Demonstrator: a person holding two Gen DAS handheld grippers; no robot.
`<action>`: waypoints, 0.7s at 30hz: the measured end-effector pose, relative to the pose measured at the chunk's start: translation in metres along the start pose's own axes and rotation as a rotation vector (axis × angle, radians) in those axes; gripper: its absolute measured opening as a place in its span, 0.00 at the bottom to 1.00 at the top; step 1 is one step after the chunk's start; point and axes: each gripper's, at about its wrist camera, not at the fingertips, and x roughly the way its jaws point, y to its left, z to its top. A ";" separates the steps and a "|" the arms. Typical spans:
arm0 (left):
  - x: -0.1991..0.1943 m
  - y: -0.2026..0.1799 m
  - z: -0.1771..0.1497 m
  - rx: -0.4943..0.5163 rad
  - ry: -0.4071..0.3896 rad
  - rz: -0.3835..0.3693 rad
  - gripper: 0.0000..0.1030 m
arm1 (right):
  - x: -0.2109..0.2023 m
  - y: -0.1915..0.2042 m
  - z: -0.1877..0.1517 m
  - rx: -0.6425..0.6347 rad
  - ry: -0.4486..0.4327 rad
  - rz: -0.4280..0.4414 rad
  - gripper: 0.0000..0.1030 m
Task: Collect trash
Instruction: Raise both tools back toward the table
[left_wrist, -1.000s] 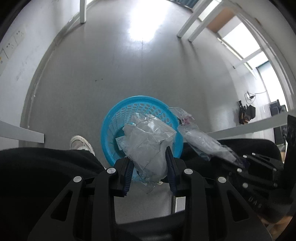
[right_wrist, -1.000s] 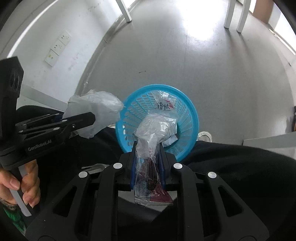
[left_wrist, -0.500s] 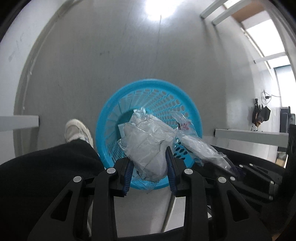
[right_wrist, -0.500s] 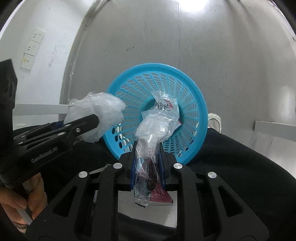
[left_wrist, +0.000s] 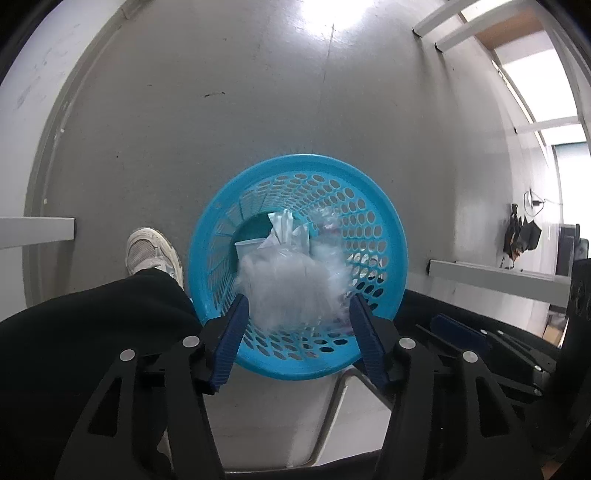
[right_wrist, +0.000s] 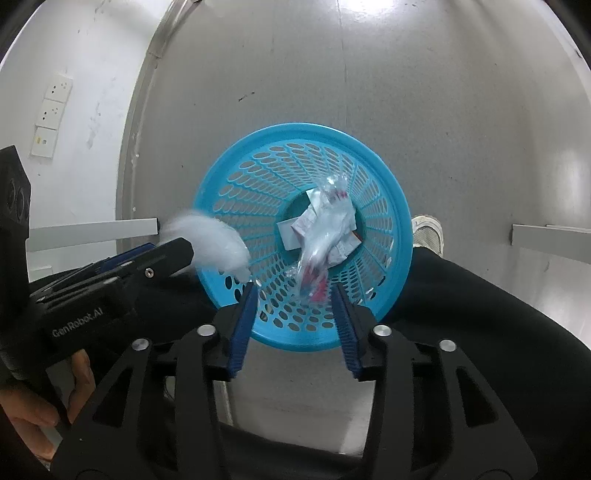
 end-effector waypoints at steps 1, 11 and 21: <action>-0.001 0.000 0.000 0.001 -0.004 -0.001 0.56 | -0.001 0.000 0.000 -0.001 -0.002 0.000 0.42; -0.017 0.003 -0.011 -0.003 -0.047 -0.004 0.56 | -0.020 0.008 -0.010 -0.027 -0.059 -0.033 0.46; -0.052 0.004 -0.034 0.029 -0.142 -0.027 0.56 | -0.053 0.011 -0.036 -0.043 -0.140 -0.055 0.46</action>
